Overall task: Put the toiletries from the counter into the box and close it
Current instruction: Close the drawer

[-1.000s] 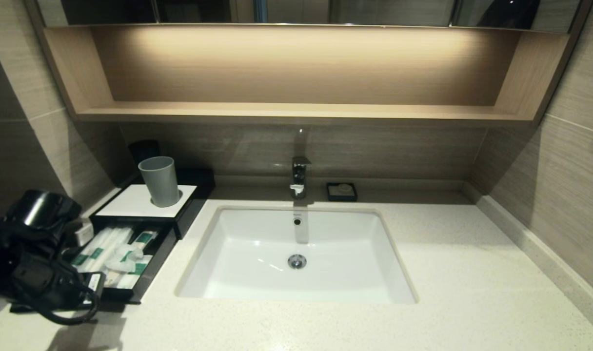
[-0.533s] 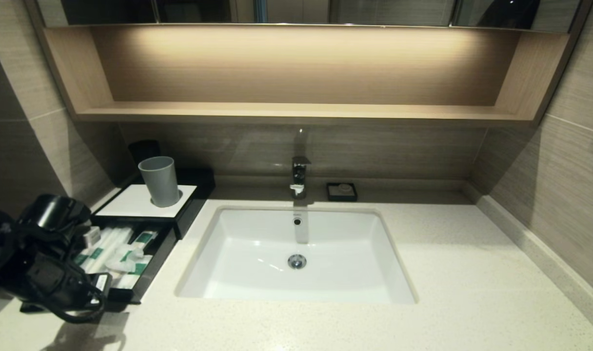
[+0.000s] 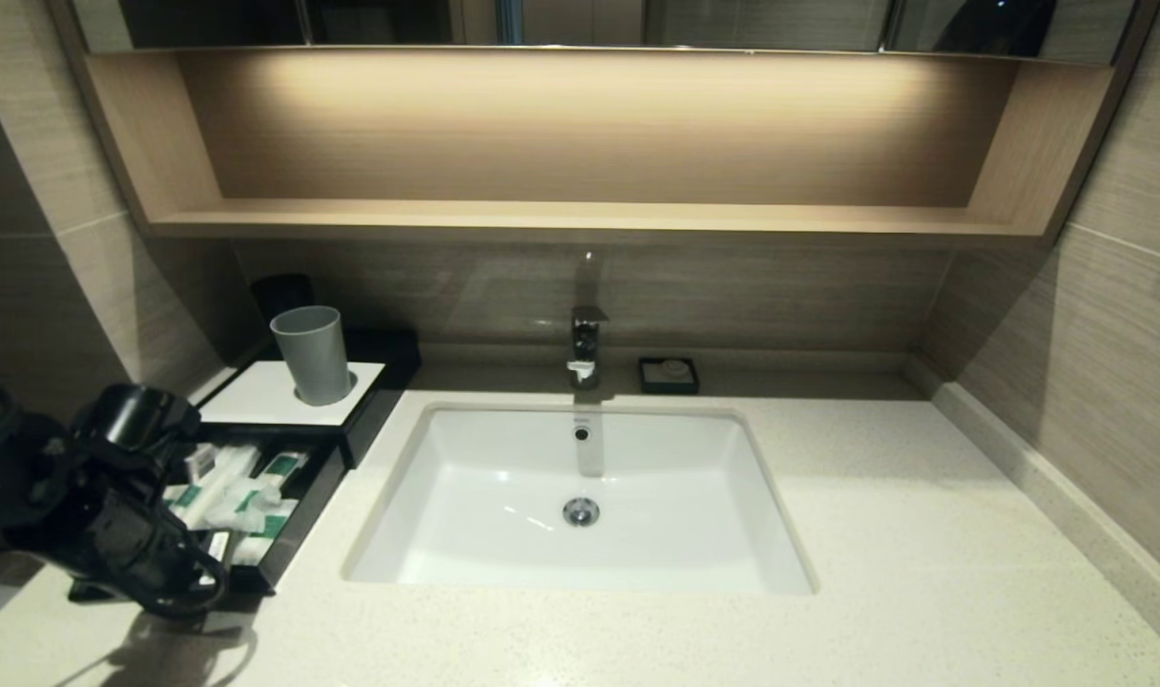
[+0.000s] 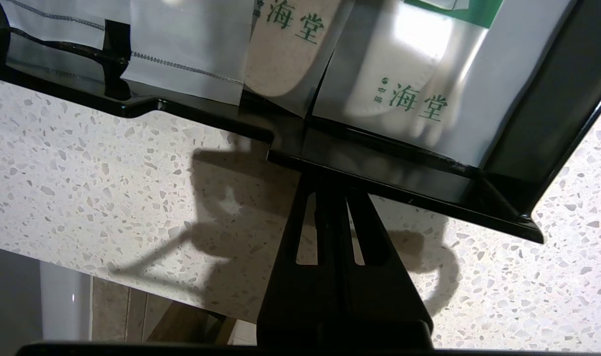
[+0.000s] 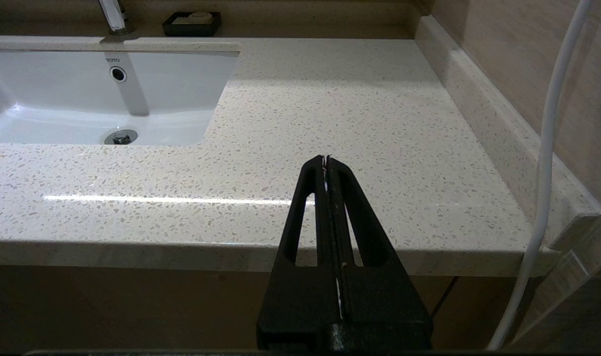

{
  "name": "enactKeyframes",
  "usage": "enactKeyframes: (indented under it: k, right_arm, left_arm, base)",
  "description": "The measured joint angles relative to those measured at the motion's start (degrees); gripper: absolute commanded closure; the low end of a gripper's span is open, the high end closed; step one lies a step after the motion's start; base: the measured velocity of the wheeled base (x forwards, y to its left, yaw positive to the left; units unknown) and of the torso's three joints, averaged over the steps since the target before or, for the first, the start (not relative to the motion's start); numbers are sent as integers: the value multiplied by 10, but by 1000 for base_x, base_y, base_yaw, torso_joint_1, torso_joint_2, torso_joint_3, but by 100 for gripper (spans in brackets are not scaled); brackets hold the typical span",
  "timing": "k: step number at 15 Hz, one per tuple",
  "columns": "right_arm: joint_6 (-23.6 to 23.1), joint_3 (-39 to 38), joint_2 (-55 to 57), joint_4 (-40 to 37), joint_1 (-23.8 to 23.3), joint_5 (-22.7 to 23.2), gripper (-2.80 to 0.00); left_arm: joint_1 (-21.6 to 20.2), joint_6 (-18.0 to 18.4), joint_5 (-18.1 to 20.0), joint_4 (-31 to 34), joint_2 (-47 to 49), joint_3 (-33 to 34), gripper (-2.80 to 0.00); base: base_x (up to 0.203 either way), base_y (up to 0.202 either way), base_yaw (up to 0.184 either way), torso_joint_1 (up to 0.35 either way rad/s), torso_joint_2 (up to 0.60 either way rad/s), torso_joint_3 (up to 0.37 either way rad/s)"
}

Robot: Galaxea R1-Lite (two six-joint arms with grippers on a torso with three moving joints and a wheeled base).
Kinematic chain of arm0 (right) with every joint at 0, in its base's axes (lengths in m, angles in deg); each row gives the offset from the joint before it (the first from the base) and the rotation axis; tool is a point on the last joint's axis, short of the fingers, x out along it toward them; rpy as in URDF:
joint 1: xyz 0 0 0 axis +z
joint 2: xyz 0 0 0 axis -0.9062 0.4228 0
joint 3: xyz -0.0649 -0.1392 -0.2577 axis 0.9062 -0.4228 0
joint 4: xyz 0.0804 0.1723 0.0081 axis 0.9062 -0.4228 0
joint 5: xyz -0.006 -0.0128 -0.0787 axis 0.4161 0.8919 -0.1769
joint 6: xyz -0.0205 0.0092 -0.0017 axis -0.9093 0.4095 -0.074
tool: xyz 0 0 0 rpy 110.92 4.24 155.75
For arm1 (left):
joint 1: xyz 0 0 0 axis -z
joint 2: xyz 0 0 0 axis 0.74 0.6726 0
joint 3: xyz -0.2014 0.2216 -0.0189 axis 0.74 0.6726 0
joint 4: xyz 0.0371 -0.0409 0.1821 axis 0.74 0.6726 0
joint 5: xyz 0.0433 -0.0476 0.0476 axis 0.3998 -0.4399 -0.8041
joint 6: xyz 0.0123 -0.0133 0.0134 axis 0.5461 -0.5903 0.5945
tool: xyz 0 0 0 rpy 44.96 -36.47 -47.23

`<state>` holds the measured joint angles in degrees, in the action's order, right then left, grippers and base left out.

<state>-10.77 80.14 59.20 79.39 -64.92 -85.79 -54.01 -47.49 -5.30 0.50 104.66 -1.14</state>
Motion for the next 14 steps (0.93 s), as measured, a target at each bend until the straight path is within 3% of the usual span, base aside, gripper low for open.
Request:
enactKeyframes:
  k: [5,14]
  right_arm:
    - [0,0,0,0,0,0,0]
    - [0,0,0,0,0,0,0]
  left_arm:
    - [1,1,0,-4,16,-22,0]
    - [6,1,-4,-87,46,-35,0]
  base:
    - [0,0,0,0,0,0]
    - [0,0,0,0,0,0]
